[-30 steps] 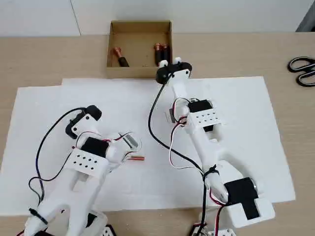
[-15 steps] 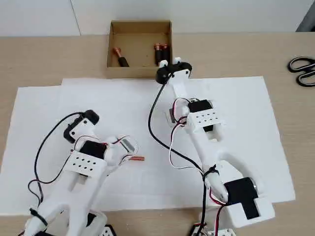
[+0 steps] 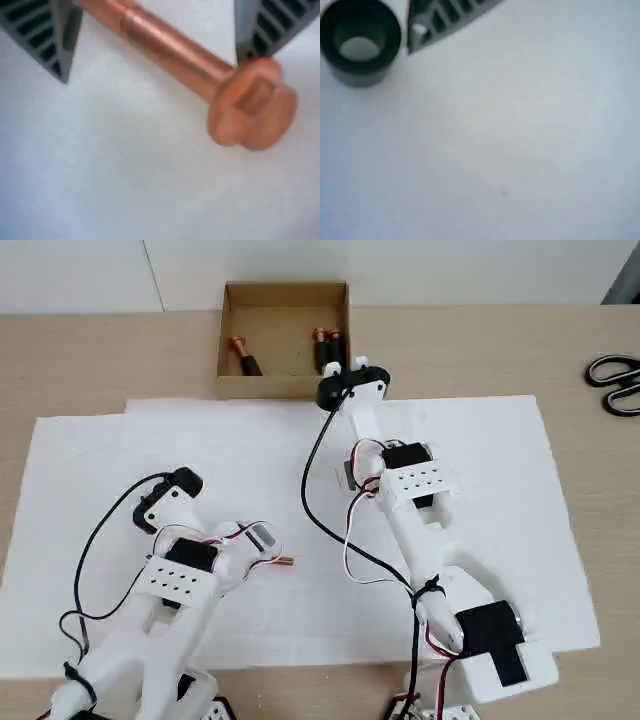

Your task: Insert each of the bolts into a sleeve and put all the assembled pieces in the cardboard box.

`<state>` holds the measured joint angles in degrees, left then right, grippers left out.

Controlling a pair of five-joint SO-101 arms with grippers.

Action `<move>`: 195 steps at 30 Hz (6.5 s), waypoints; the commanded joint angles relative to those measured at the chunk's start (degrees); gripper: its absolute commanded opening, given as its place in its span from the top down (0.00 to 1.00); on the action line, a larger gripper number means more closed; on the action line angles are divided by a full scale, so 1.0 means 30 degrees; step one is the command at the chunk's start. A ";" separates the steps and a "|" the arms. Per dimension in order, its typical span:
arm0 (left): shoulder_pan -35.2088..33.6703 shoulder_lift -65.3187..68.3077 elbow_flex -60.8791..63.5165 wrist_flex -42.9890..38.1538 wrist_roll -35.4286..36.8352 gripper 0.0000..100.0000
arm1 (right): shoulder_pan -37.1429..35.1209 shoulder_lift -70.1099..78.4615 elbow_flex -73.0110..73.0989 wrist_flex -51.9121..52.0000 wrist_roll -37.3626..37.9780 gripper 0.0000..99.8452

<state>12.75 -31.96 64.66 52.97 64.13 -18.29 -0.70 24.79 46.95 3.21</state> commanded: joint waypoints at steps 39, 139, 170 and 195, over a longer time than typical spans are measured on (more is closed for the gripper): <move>-0.0088 -0.0029 -0.5553 0.2110 -0.6593 0.99 | 0.0337 -0.2125 -0.0029 0.0542 -0.0117 0.82; -0.1788 2.0249 -3.0696 1.5678 -1.6908 0.99 | 0.1040 0.6081 -1.1048 0.6256 -0.0147 0.82; -0.1817 2.0366 -3.0696 1.5531 -1.6996 0.99 | 0.0425 0.7458 -1.1223 0.5846 -0.0234 0.91; -0.1817 2.0396 -3.0667 1.5531 -1.6996 0.99 | 0.0425 0.7282 -1.1253 0.7546 -0.0176 0.82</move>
<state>7.03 29.76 -24.75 99.21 13.49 -17.14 22.07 -6.59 68.92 3.03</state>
